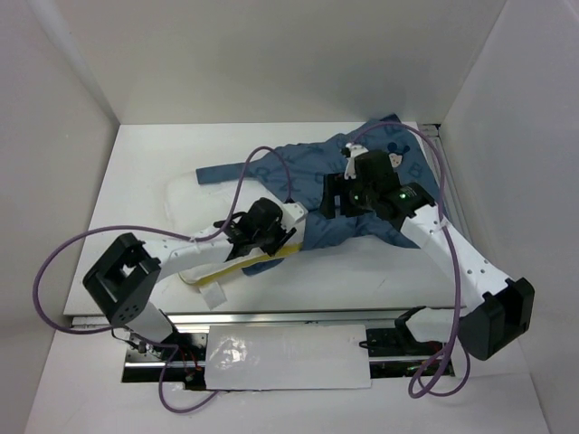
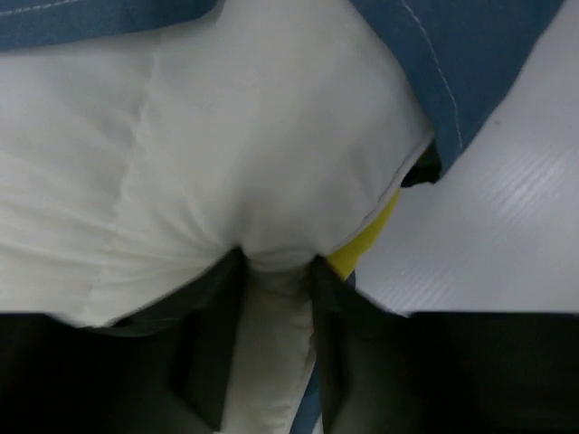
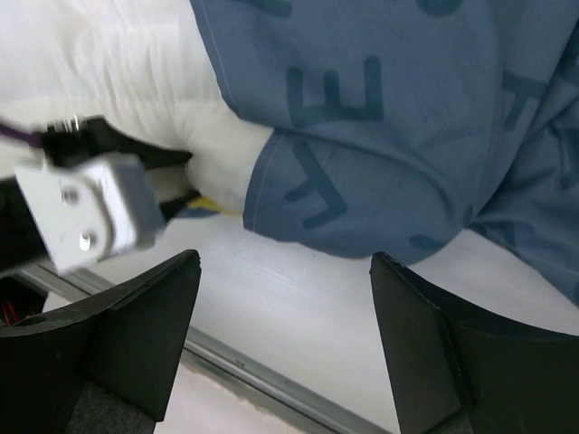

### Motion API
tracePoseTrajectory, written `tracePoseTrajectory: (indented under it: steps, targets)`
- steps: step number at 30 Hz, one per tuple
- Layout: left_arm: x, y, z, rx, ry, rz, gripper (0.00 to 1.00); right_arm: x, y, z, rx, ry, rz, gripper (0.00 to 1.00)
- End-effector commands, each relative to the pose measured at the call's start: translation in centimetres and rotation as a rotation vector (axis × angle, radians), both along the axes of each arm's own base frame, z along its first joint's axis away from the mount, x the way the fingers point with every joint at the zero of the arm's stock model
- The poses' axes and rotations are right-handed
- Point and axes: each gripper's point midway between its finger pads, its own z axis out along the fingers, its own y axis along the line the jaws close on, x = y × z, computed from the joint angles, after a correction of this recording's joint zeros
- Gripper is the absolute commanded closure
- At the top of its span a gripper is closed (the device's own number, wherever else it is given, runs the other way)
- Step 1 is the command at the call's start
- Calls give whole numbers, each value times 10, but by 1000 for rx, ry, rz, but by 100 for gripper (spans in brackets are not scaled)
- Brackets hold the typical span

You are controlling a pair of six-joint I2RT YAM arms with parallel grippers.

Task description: Put the pillow into the pillowcase

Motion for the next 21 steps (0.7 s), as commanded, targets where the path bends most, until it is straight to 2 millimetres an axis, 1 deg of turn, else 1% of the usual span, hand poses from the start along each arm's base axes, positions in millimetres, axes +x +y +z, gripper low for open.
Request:
tracePoseTrajectory:
  steps: [1, 2, 3, 4, 5, 6, 7, 8, 9, 10, 11, 12, 13, 14, 15, 16, 18, 19, 20, 21]
  targets:
    - [21, -1, -1, 16, -29, 111, 94, -31, -2, -20, -60, 88, 58, 17]
    - [26, 0, -4, 22, -27, 151, 100, -34, 0, -27, -69, 104, 68, 18]
    - [36, 2, 6, 9, -57, 223, 100, -32, -1, -31, -81, 112, 61, 20]
    - [38, 5, 7, 11, -63, 248, 100, -33, 4, -32, -77, 102, 76, 21]
    - [43, 5, 13, -3, -77, 280, 100, -32, 8, -38, -80, 107, 86, 22]
    - [48, 5, 31, -56, -98, 341, 100, -31, 15, -39, -70, 106, 91, 24]
    - [51, 1, 47, -104, -110, 359, 100, -27, 17, -44, -73, 111, 91, 26]
    - [51, -2, 71, -181, -121, 388, 100, -21, 24, -46, -69, 99, 82, 27]
    - [48, -2, 70, -179, -109, 378, 100, -20, 31, -40, -56, 75, 97, 29]
    - [47, -4, 94, -261, -119, 407, 100, -12, 29, -45, -72, 72, 59, 30]
    - [45, -7, 103, -301, -109, 409, 100, -5, 36, -40, -59, 46, 51, 35]
    - [45, -11, 117, -345, -112, 405, 100, 1, 38, -33, -56, 30, 44, 38]
    - [42, -14, 125, -374, -94, 413, 100, 5, 40, -35, -77, 25, 34, 40]
    - [45, -17, 141, -401, -102, 417, 100, 10, 40, -30, -73, 2, 23, 42]
    - [44, -17, 139, -382, -81, 425, 100, 13, 46, -29, -76, -8, 39, 42]
    - [47, -18, 142, -381, -69, 448, 100, 20, 48, -27, -74, -25, 30, 42]
    - [52, -20, 144, -375, -74, 457, 100, 22, 50, -31, -80, -16, 30, 42]
    - [52, -20, 147, -383, -67, 465, 100, 25, 52, -29, -79, -18, 30, 42]
    - [54, -23, 148, -383, -66, 465, 100, 30, 55, -32, -79, -17, 30, 42]
    - [55, -24, 143, -374, -61, 466, 100, 33, 58, -29, -81, -27, 36, 42]
